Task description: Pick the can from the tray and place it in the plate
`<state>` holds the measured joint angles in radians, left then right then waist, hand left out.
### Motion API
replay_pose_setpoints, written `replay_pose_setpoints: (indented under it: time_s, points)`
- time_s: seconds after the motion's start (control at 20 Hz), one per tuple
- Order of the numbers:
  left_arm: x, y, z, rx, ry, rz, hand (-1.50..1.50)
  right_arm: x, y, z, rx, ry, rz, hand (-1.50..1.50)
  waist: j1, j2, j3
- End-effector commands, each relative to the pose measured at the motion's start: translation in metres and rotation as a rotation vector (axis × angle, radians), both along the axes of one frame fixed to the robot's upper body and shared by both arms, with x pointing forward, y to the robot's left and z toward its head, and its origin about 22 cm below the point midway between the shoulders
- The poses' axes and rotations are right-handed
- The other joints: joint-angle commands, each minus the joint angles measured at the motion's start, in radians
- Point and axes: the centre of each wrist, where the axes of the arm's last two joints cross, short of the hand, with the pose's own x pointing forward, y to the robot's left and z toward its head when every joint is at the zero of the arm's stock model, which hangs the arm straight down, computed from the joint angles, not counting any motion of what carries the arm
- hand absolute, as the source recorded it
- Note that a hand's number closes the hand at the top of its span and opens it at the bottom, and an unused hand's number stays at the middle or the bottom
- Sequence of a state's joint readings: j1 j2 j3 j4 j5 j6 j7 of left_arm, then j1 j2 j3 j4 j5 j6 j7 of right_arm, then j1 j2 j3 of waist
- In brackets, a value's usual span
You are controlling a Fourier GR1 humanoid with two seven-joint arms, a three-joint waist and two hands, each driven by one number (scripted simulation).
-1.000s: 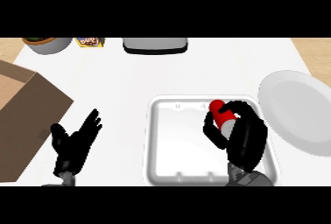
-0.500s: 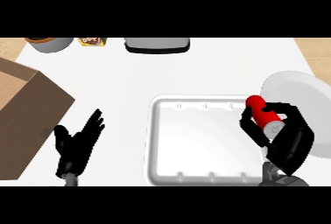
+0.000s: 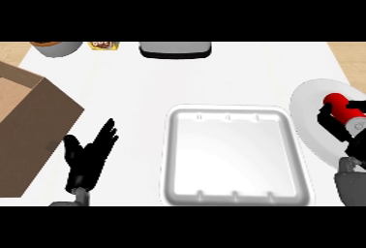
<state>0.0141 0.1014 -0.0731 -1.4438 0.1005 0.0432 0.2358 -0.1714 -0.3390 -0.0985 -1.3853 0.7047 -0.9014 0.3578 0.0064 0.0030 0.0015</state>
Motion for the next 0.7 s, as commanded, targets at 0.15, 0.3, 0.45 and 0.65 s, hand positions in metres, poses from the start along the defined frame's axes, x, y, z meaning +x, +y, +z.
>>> replay_pose_setpoints:
  time_s: [0.15,0.3,0.45,0.65]
  points:
    - [-0.003,-0.005,-0.005,0.0,-0.009,-0.006,0.0,0.014,-0.081,-0.007,0.014,-0.027,-0.04,1.5,0.007,0.002,0.001]
    - [0.007,-0.003,0.01,0.001,0.01,0.005,0.0,0.019,-0.091,-0.018,0.017,-0.035,-0.017,1.5,0.003,0.0,0.0]
    - [-0.002,-0.007,0.004,-0.015,-0.005,-0.036,0.0,0.022,-0.115,-0.022,0.138,0.151,-0.096,1.5,0.021,0.005,0.0]
    - [0.003,-0.008,0.001,-0.006,-0.005,-0.048,0.0,0.015,-0.146,-0.022,0.163,0.381,-0.018,-1.5,0.04,0.015,0.003]
